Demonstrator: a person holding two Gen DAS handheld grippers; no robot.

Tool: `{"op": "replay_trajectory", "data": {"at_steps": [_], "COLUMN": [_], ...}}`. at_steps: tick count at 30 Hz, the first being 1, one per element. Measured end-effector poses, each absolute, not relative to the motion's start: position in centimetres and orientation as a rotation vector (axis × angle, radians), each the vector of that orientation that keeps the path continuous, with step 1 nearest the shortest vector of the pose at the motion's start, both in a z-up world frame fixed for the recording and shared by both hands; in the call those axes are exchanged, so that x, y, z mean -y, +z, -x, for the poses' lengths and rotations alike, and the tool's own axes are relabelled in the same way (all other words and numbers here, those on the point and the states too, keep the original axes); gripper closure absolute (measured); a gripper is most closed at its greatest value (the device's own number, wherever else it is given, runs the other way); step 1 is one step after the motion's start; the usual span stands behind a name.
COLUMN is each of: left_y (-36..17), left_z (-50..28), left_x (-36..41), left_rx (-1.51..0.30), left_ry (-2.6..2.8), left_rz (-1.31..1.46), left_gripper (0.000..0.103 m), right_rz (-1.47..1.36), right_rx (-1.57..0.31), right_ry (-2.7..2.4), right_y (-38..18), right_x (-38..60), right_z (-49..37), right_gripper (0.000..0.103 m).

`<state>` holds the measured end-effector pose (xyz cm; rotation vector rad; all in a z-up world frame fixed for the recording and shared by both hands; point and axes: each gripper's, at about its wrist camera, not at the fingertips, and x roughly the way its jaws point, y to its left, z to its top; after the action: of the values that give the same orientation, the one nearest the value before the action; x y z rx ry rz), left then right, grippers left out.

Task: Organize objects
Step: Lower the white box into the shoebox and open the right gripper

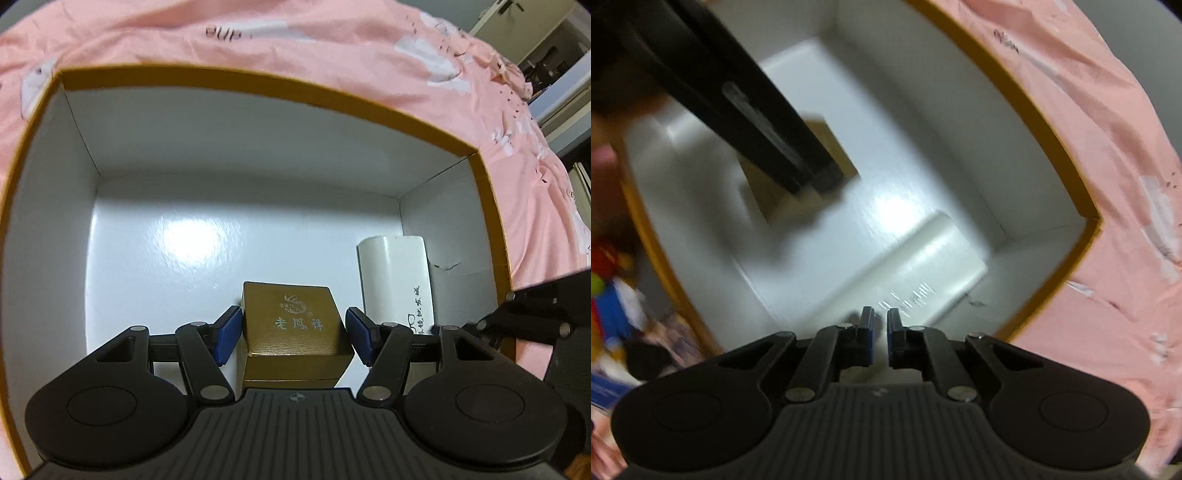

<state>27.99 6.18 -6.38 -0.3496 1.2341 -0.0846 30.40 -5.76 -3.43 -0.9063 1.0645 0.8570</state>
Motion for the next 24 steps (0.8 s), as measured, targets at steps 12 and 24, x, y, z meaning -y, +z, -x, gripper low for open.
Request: {"op": "replay_trajectory", "data": {"at_steps": [12,24], "left_y": [-6.4,-6.2], "left_z": [-30.7,-32.8], "left_x": [-4.7,-4.1], "left_rx": [-1.266,-1.256], "left_ry": [-0.100,-0.124], "left_rz": [0.318,0.262], "left_gripper": [0.033,0.032], "right_rz": [0.492,0.389], "right_rx": [-1.079,-1.071], "right_ry": [0.910,0.786], "right_y": [-2.5,-2.1], "right_x": [4.8,5.7], "right_z": [-31.6,-34.7], "right_gripper": [0.073,0.094]}}
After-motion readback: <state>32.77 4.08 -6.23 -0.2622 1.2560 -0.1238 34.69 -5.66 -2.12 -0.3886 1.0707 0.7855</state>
